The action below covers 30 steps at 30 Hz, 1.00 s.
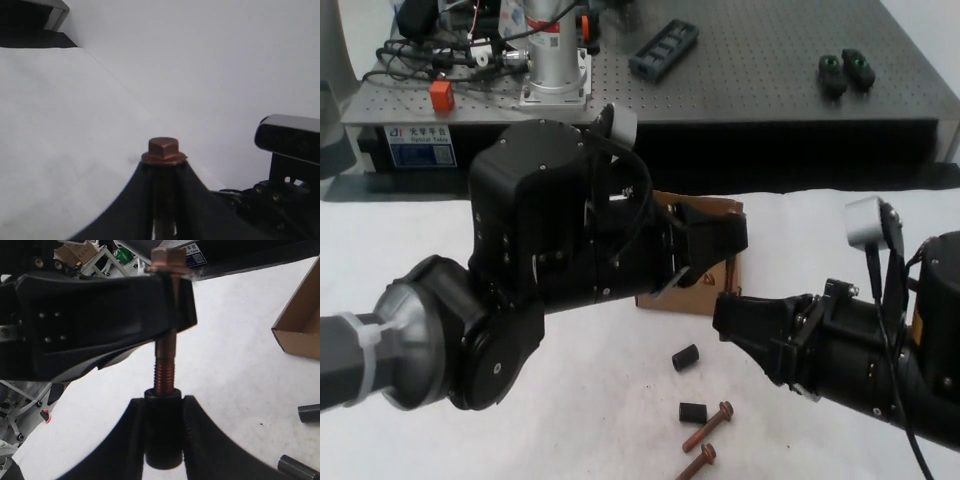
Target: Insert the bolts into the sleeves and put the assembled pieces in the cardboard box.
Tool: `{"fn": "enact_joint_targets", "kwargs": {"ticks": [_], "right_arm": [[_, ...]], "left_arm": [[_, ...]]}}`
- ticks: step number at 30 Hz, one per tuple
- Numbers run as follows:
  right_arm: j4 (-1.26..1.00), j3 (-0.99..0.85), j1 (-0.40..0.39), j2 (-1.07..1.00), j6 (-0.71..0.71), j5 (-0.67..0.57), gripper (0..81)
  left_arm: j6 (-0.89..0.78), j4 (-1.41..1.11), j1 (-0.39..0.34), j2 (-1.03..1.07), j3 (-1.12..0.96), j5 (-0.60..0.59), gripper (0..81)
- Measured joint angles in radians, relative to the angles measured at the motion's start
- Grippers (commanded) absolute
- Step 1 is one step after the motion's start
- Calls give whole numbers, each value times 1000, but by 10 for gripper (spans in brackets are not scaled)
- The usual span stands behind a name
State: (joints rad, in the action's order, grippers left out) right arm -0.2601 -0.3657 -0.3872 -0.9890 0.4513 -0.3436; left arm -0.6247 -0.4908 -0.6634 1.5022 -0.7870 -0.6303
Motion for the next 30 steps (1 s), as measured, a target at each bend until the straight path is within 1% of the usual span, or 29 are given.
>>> {"fn": "enact_joint_targets", "kwargs": {"ticks": [10, 12, 13, 16, 17, 18, 22, 24, 25, 26, 27, 28, 29, 30], "right_arm": [[-38, 0, 0, 0, 23, 75, 33], [-55, 0, 0, 0, 23, 94, 33], [-61, 0, 0, 0, 23, 97, 33], [-70, 0, 1, 0, 2, 115, 33], [-68, 0, 19, 0, -19, 158, 33], [-58, 0, 35, 0, -40, 181, 33], [9, -31, 118, -40, -151, 236, 33], [54, -85, 159, -106, -214, 246, 33], [73, -123, 163, -113, -236, 249, 33], [98, -167, 182, -191, -262, 248, 33], [126, -217, 188, -247, -285, 249, 33], [185, -328, 193, -381, -321, 249, 33], [213, -393, 193, -452, -341, 246, 33], [269, -514, 193, -576, -364, 246, 33]], "left_arm": [[0, 8, 0, 0, 0, -27, 12], [0, 6, 0, 0, 0, -27, 94], [0, 2, 0, 0, 0, -27, 170], [0, 1, 0, 0, 0, -30, 461], [0, 6, 4, 0, 0, -25, 517], [0, 17, 7, 0, 0, -15, 532], [13, 69, 23, 0, 0, 28, 483], [38, 102, 30, 0, 0, 45, 473], [61, 123, 34, 0, 0, 54, 473], [97, 159, 39, 0, 0, 72, 472], [97, 166, 39, 0, 0, 75, 467], [139, 197, 41, 0, 0, 88, 456], [179, 239, 41, 0, 0, 101, 443], [231, 288, 38, 0, 0, 117, 433]]}}
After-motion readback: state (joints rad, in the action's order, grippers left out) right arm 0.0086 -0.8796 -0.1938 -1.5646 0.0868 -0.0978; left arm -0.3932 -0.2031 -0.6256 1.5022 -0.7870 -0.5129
